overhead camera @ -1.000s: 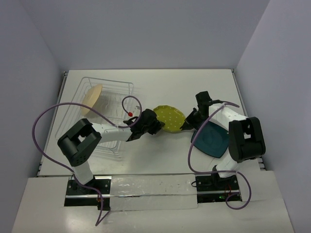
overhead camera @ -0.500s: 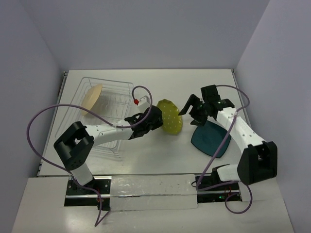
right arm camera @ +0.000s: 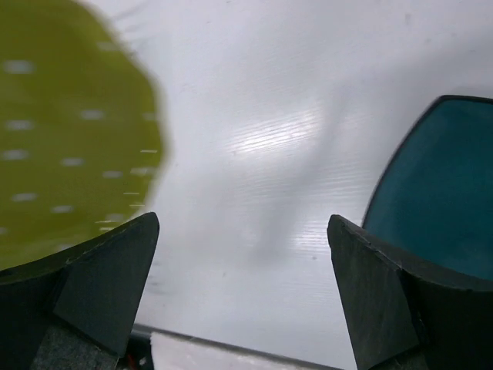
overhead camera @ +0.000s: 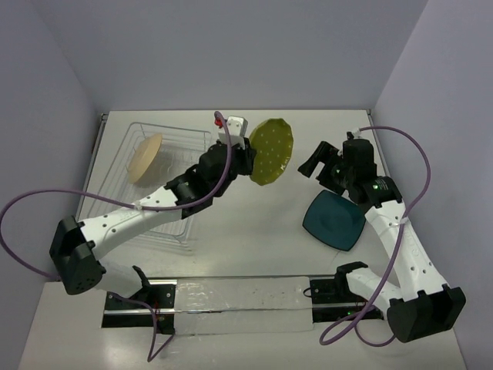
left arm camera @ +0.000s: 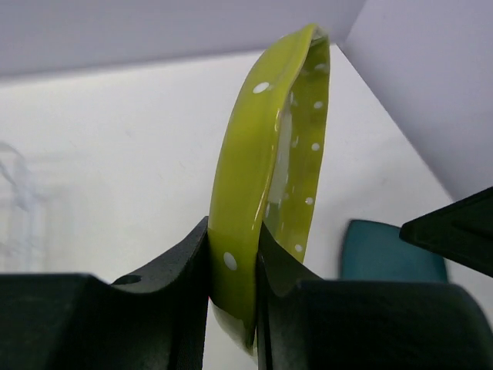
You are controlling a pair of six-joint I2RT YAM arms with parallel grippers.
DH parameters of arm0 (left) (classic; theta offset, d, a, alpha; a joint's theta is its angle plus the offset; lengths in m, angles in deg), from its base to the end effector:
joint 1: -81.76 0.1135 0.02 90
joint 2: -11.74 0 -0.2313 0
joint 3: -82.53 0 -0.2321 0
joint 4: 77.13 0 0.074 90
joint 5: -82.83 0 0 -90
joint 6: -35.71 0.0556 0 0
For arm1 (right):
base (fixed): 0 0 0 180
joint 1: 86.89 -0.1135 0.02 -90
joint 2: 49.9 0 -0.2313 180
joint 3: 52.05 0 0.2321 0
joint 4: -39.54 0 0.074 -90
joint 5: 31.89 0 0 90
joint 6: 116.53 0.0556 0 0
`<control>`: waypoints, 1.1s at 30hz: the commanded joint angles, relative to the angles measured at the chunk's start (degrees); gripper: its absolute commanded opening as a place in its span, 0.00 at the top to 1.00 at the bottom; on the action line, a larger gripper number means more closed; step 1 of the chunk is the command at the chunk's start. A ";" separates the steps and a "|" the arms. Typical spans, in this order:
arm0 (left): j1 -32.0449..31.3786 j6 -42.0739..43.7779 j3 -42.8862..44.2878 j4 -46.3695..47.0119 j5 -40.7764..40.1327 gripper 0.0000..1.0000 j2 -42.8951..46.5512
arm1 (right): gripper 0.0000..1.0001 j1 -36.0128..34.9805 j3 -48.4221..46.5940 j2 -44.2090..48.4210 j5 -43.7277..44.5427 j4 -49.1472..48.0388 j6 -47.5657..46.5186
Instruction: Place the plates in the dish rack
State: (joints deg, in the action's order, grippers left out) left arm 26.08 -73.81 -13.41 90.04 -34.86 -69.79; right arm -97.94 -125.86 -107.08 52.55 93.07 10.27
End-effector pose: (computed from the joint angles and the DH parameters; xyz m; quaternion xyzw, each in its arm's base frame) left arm 0.2125 -0.2655 0.3305 0.0856 0.7562 -0.2341 0.6050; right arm 0.2153 0.0475 0.2966 0.1780 0.8759 0.2207 0.3905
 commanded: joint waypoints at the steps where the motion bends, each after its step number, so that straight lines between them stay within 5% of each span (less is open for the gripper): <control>1: -0.22 26.44 7.60 9.43 -11.77 1.00 4.79 | 0.01 1.18 0.60 0.41 4.55 -0.35 -1.58; 8: 0.71 48.03 2.31 16.18 -27.63 1.00 10.38 | 0.00 5.63 2.84 1.50 8.96 -0.29 -3.15; 13: 3.91 57.59 -7.19 19.04 -23.11 1.00 17.42 | 0.00 8.79 4.05 1.39 8.68 -0.76 -5.67; 33: 22.09 59.84 -8.96 10.51 -7.62 1.00 11.37 | 0.00 12.54 4.14 -3.88 7.27 -1.02 -7.27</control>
State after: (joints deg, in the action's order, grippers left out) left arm 45.57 -16.99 -23.62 94.01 -45.70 -56.32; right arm -86.52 -121.73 -110.21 58.76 93.14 4.13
